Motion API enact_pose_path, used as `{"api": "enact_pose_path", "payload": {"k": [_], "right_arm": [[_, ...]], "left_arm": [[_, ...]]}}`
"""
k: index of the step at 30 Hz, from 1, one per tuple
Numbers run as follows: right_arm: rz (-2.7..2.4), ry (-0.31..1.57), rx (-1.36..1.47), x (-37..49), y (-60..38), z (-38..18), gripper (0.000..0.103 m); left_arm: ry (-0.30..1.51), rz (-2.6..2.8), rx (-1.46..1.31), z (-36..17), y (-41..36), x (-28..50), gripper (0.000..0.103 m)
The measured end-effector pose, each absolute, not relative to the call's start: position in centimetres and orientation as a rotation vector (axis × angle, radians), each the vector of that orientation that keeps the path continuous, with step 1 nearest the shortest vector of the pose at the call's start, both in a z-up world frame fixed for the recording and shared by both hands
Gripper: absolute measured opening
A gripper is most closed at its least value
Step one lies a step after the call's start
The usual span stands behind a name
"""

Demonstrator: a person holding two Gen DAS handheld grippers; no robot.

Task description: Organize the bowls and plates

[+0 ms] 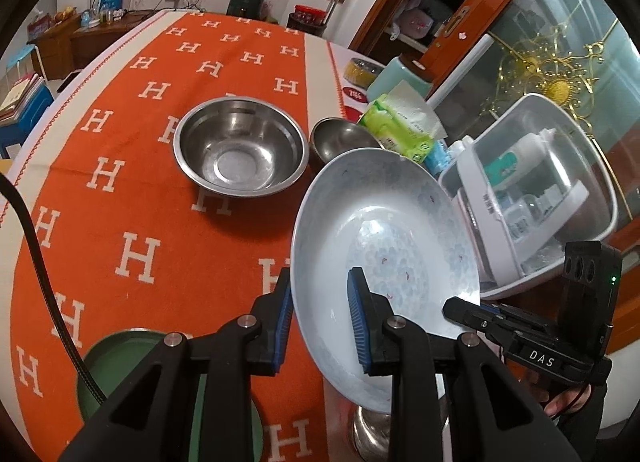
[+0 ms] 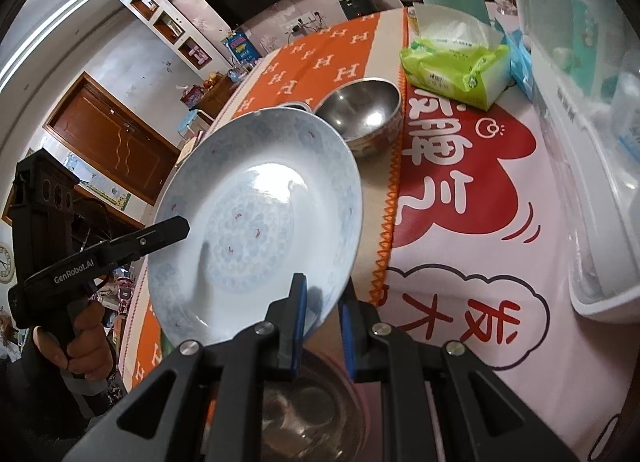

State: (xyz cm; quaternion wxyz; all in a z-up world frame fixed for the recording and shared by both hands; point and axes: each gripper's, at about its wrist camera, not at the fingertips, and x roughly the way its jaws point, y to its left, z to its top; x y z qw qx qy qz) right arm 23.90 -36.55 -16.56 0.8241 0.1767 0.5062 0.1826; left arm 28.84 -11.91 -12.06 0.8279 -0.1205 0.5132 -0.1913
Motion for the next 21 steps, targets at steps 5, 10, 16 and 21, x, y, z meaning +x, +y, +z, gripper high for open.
{"api": "enact_pose_path", "payload": {"k": [5, 10, 16, 21], "right_arm": [[0.396, 1.049, 0.361, 22.4, -36.2, -14.8, 0.015], [0.409, 1.016, 0.352, 20.5, -35.7, -13.0, 0.015], [0.425, 0.989, 0.334, 18.4, -35.0, -11.4, 0.015], [0.438, 0.975, 0.321, 16.4, -34.4, -10.5, 0.015]], "left_arm": [[1.070, -0.413, -0.269, -10.7, -11.2, 26.8, 0.025], [1.069, -0.417, -0.273, -9.4, -10.3, 24.6, 0.025], [1.053, -0.409, -0.292, -8.3, -9.1, 21.5, 0.023], [1.041, -0.404, -0.298, -7.4, -8.2, 18.8, 0.022]]}}
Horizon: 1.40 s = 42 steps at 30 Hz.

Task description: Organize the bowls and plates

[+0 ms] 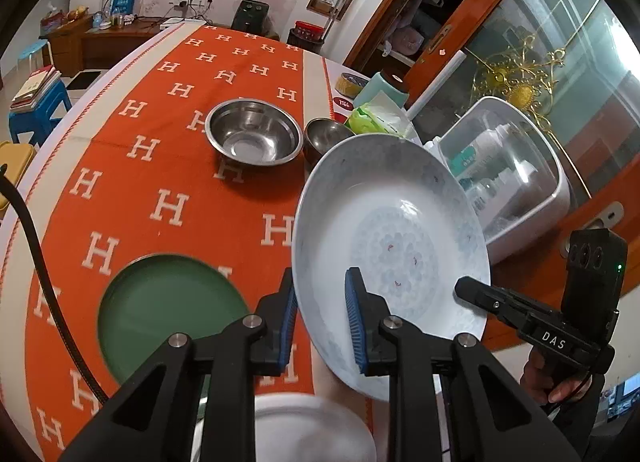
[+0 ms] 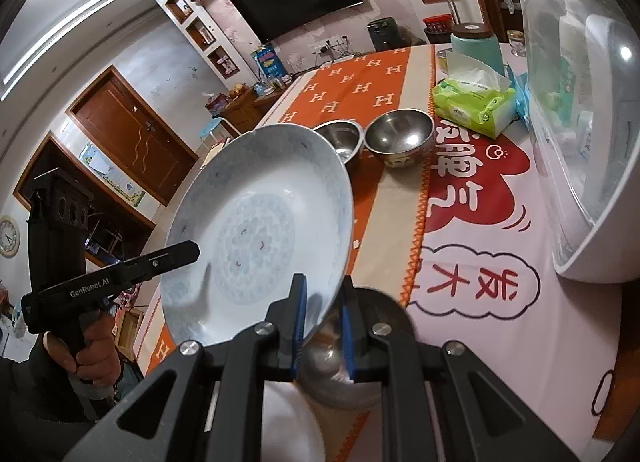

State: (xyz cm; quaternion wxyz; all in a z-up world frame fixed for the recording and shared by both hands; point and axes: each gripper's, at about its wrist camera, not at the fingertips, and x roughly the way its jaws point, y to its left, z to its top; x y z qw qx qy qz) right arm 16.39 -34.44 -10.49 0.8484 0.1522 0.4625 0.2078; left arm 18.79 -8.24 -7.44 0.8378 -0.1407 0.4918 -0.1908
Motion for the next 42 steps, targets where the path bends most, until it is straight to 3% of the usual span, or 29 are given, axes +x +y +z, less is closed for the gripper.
{"api": "enact_pose_path", "payload": {"k": [21, 42], "right_arm": [[0.513, 1.055, 0.235, 9.7, -30.2, -11.1, 0.015], [0.544, 1.248, 0.193, 4.2, -27.8, -17.8, 0.015]], "left_arm": [[1.033, -0.343, -0.338, -7.8, -4.0, 9.6, 0.022], [1.175, -0.283, -0.293, -14.3, -2.5, 3.3, 0.022]]}}
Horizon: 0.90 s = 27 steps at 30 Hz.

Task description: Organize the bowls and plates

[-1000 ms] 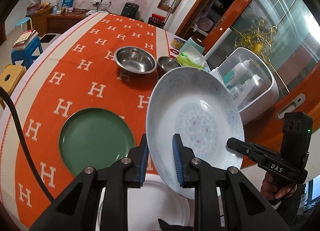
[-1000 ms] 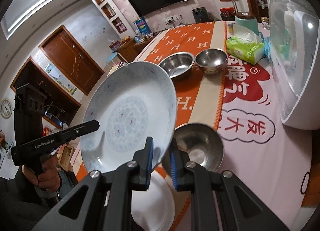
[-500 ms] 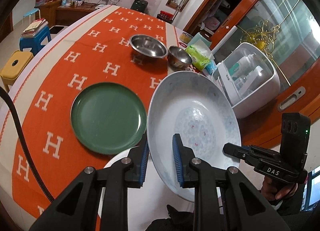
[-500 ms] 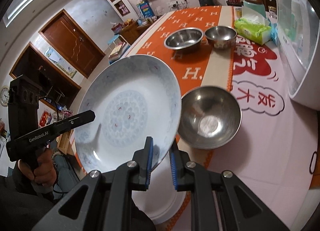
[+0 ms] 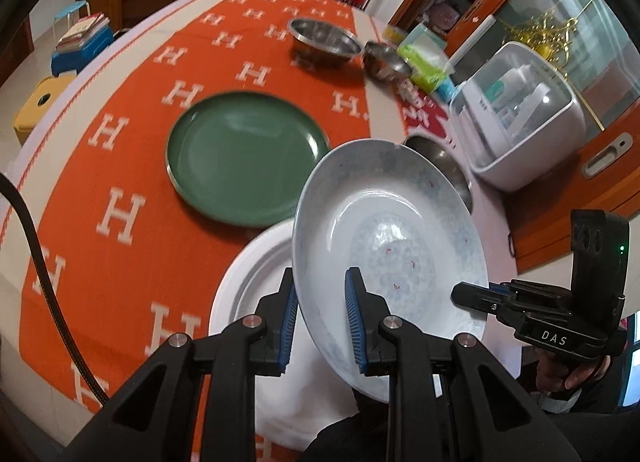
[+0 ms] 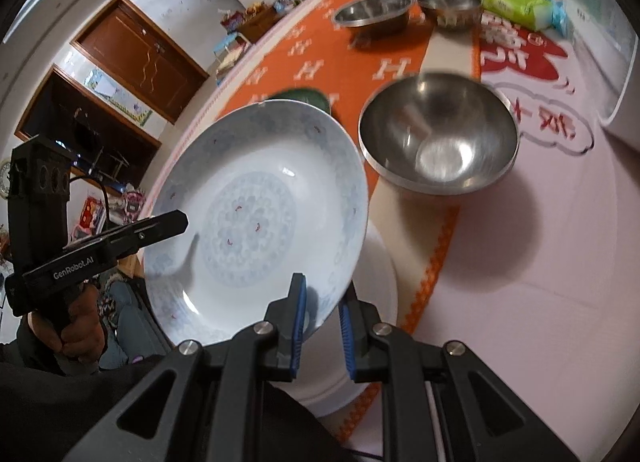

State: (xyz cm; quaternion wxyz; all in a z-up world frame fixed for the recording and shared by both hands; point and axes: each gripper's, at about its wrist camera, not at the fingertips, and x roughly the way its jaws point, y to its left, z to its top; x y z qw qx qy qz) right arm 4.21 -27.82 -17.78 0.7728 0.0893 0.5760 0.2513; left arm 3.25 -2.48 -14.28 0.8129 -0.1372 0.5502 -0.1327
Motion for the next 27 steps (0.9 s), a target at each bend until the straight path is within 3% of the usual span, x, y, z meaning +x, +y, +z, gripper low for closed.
{"api": "enact_pose_path", "payload": {"k": [12, 27], "right_arm": [[0.552, 1.416, 0.181, 3.2, -27.3, -20.9, 0.016], [0.516, 1.477, 0.157, 2.8, -27.7, -23.0, 0.016]], "left_arm": [[1.321, -0.233, -0.276, -17.9, -2.3, 1.5, 0.022], [1.423, -0.199, -0.265, -21.5, -3.3, 1.2, 0.022]]}}
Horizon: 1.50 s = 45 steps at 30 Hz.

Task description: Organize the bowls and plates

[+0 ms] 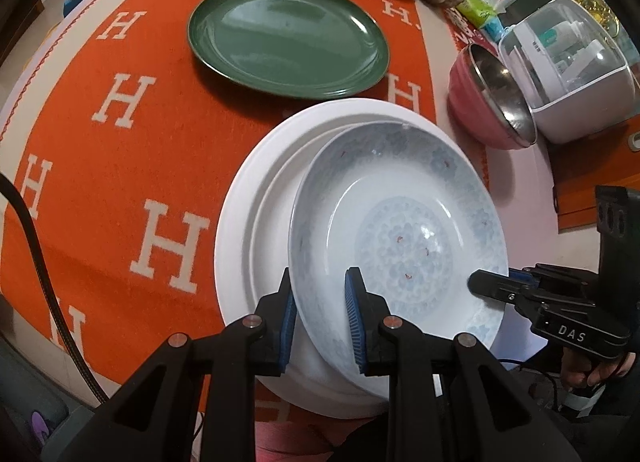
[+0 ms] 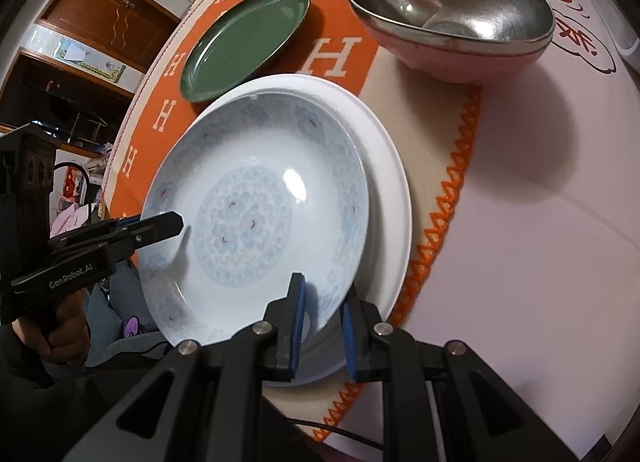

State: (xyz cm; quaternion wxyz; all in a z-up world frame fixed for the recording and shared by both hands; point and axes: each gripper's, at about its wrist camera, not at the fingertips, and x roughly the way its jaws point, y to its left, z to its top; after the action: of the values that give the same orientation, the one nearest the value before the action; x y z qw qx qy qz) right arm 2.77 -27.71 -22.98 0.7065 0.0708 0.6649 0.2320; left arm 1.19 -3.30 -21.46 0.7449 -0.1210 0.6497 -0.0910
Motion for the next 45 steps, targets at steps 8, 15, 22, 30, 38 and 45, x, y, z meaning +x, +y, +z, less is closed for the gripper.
{"api": "enact_pose_path", "payload": {"k": [8, 15, 22, 30, 38, 45], "right_arm": [[0.510, 1.483, 0.074, 2.8, -25.7, -23.3, 0.018], [0.515, 1.489, -0.002, 2.7, -23.7, -23.5, 0.023], [0.501, 1.479, -0.021, 2.3, -22.7, -23.7, 0.024], [0.501, 1.469, -0.058, 1.6, -21.7, -23.6, 0.036], [0.471, 1.456, -0.070, 1.2, -21.0, -23.3, 0.039], [0.381, 1.386, -0.078, 1.1, -21.8, -21.6, 0.062]], "left_arm": [[1.446, -0.163, -0.250, -22.6, -3.9, 2.1, 0.022], [1.440, -0.151, -0.235, -22.8, -4.2, 2.3, 0.027], [1.446, -0.154, -0.201, -22.8, -5.2, 2.5, 0.039], [1.466, -0.150, -0.165, -22.8, -6.9, 3.0, 0.053], [1.486, -0.161, -0.153, -22.2, -7.4, 2.8, 0.063], [1.462, -0.183, -0.102, -20.4, -6.6, 3.1, 0.072]]}}
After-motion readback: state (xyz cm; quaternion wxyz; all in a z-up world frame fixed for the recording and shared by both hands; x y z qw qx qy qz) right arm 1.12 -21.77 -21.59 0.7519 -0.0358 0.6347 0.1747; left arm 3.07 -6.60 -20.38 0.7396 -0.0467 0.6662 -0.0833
